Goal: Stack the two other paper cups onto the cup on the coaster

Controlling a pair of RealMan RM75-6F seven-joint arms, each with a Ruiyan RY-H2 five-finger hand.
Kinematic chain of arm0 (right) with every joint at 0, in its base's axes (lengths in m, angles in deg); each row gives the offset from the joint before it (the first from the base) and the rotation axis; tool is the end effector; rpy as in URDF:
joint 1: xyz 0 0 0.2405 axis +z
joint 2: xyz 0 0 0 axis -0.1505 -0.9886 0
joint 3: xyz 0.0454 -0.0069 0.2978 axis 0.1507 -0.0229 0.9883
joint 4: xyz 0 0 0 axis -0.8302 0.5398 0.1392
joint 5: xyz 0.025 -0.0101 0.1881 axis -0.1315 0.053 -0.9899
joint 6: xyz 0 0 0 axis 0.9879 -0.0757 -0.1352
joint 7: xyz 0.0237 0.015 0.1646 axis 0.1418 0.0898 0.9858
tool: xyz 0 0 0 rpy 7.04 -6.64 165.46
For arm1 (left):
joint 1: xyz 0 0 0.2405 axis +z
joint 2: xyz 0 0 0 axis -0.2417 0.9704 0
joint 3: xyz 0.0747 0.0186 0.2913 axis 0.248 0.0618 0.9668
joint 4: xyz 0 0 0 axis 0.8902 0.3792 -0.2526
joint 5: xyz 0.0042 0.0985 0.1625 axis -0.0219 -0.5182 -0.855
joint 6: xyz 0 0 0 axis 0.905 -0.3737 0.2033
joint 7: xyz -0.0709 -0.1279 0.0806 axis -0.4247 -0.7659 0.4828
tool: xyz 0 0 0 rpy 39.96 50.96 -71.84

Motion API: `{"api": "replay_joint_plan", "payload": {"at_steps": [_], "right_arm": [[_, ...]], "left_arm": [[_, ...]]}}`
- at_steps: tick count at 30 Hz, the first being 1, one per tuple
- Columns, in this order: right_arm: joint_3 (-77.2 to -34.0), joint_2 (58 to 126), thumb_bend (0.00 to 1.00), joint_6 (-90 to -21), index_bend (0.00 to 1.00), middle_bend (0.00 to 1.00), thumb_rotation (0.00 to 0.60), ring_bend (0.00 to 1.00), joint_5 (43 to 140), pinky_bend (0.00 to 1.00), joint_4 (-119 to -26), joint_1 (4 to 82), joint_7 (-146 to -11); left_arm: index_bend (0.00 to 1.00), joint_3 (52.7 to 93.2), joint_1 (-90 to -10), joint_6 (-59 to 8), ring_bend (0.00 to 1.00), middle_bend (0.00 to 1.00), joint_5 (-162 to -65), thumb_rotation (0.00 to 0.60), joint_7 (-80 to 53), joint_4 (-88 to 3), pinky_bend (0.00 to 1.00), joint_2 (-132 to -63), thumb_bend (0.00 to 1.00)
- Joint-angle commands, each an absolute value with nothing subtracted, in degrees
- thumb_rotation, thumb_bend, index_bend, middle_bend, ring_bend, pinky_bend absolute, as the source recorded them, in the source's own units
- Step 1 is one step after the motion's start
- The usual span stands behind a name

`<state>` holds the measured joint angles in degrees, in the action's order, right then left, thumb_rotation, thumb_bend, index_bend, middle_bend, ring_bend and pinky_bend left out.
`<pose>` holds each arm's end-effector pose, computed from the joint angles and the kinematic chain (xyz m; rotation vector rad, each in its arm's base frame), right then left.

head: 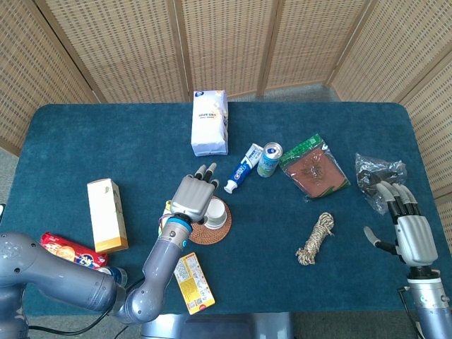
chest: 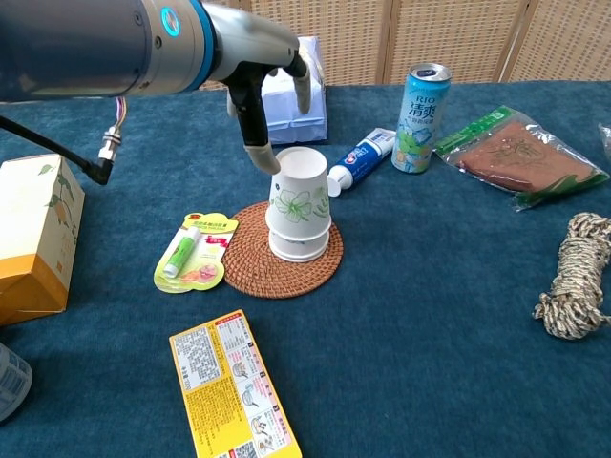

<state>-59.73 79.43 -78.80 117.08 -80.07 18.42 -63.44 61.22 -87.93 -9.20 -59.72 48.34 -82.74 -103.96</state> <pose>-0.3352 -0.2472 0.1832 1.3411 -0.9399 1.2210 0.0039 0.3863 0.0049 -1.9001 -0.8713 -0.6156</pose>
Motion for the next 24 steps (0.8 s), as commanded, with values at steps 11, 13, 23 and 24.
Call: {"api": "replay_joint_plan", "payload": {"at_steps": [11,13,23,24], "right_arm": [[-59.87,79.50,0.33,-78.72,0.04,0.00,0.600,0.00,117.32,0.10,-80.37,18.46,-63.69],[-59.97,79.59,0.33,-78.65,0.04,0.00,0.600,0.00,117.42,0.10,-80.42,18.49,-63.90],[-60.07,79.85,0.33,-78.45,0.04,0.00,0.600,0.00,117.39,0.10,-80.02,18.54,-64.29],[-60.03,79.86,0.33,-78.45,0.04,0.00,0.600,0.00,117.34,0.10,-79.96,18.54,-64.16]], "left_arm": [[0.00,66.35,-81.97,-10.95,0.00,0.00,-72.56,0.600,41.58,-85.71,0.22,-97.80,0.23],[0.00,66.74,-80.99,-12.15,0.00,0.00,-73.08,0.600,39.69,-85.09,0.21,-97.81,0.23],[0.00,68.09,-80.64,-15.54,0.00,0.00,-78.26,0.600,36.74,-78.62,0.19,-102.28,0.23],[0.00,68.02,-80.72,-15.62,0.00,0.00,-78.68,0.600,36.55,-77.98,0.19,-102.95,0.23]]}}
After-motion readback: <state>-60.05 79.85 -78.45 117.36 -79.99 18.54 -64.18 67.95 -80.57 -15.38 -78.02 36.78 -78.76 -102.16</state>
